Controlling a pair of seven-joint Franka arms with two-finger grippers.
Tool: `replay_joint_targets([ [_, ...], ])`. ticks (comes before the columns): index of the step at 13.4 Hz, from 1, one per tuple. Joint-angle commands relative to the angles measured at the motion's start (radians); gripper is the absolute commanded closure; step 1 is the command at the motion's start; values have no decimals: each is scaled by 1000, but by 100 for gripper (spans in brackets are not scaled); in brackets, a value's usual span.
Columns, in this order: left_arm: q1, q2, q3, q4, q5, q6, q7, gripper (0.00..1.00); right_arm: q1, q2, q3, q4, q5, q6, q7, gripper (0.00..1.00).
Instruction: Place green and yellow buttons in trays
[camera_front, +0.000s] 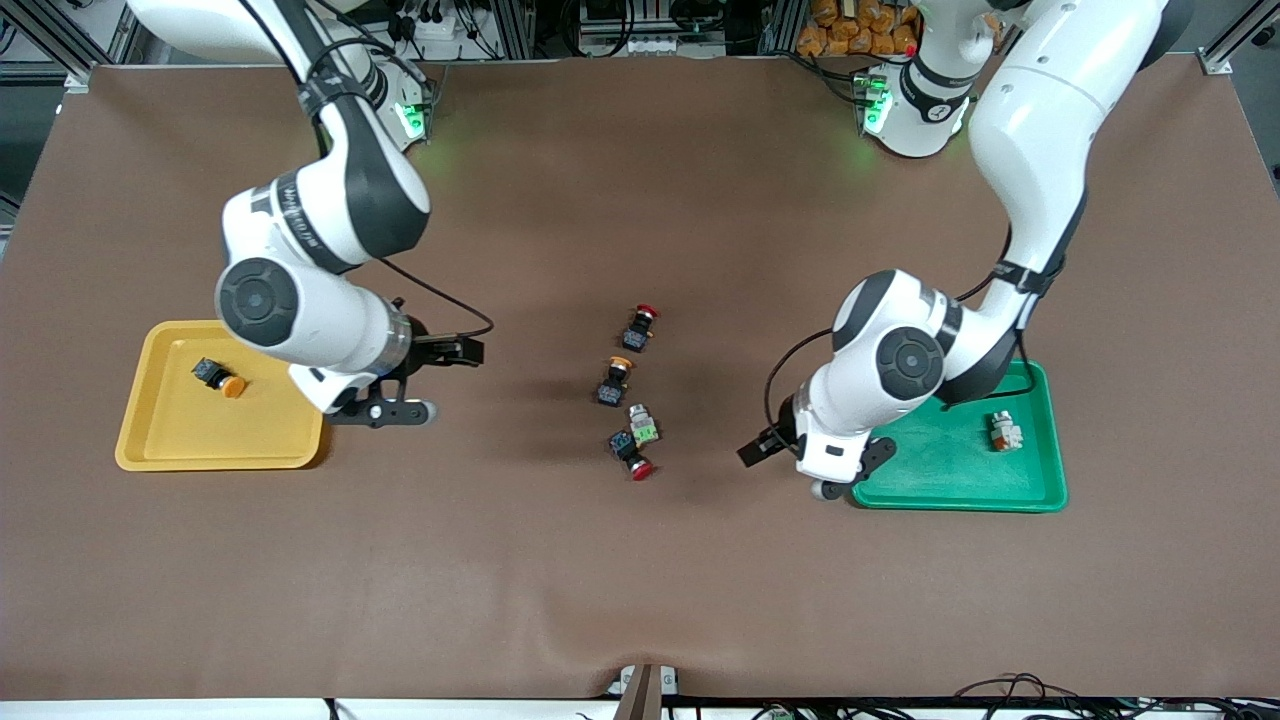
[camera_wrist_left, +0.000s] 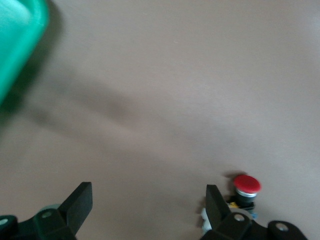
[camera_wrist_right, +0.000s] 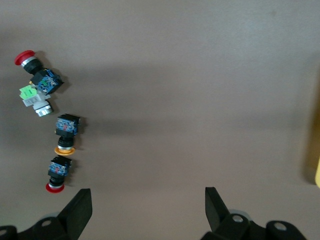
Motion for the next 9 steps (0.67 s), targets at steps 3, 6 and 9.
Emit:
replay_joint_targets([
  [3, -109, 65, 11, 36, 4, 84, -111, 0, 33, 30, -12, 24, 10, 6, 12, 0],
  [6, -253, 85, 121, 45, 5, 119, -107, 0, 40, 32, -12, 24, 10, 12, 12, 0],
  [9, -403, 93, 240, 53, 8, 167, -110, 0, 40, 32, -12, 24, 12, 12, 14, 0],
])
